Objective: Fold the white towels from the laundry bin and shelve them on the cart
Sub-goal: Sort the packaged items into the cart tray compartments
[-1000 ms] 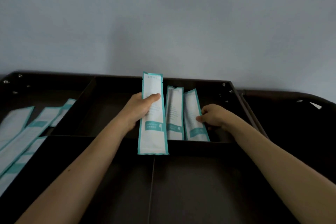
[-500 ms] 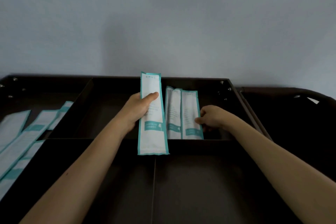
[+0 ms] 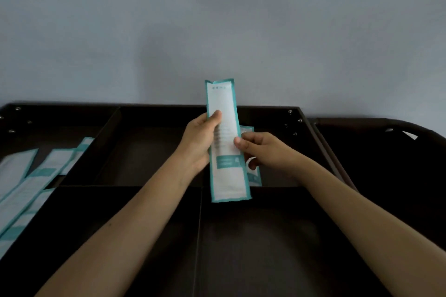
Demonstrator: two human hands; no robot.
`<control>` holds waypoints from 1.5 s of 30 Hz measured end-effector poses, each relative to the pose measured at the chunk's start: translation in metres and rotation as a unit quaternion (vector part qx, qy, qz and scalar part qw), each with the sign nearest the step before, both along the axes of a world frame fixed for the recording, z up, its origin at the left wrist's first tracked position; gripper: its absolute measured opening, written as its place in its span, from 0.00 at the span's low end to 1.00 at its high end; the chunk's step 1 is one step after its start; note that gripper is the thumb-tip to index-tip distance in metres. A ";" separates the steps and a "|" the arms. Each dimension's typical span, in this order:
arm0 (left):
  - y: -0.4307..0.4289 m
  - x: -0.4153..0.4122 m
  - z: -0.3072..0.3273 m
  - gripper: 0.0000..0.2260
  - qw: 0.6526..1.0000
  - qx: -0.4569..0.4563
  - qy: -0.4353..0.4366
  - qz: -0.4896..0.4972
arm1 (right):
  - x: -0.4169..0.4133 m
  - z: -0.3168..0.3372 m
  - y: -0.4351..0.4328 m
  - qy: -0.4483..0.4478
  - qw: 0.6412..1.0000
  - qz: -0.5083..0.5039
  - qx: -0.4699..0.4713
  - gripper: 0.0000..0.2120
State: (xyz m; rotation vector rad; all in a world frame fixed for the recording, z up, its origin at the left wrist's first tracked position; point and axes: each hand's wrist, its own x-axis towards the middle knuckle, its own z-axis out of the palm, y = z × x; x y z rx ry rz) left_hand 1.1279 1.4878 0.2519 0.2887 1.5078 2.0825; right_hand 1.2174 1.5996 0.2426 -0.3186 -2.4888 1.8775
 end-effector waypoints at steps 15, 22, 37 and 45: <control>0.011 0.005 -0.025 0.11 0.841 -0.256 0.476 -0.017 | 0.008 -0.010 0.062 -0.221 0.954 -0.142 0.141 0.05; 0.004 0.002 -0.034 0.12 0.684 -0.400 0.609 -0.031 | 0.000 -0.016 0.046 -0.326 0.930 -0.080 0.148 0.08; -0.023 -0.020 -0.007 0.11 0.757 -0.365 0.542 -0.011 | -0.016 0.005 0.027 -0.054 0.914 -0.116 0.385 0.08; -0.146 -0.024 0.005 0.12 0.719 -0.514 0.457 0.098 | -0.072 0.027 -0.066 0.093 0.912 0.062 0.395 0.11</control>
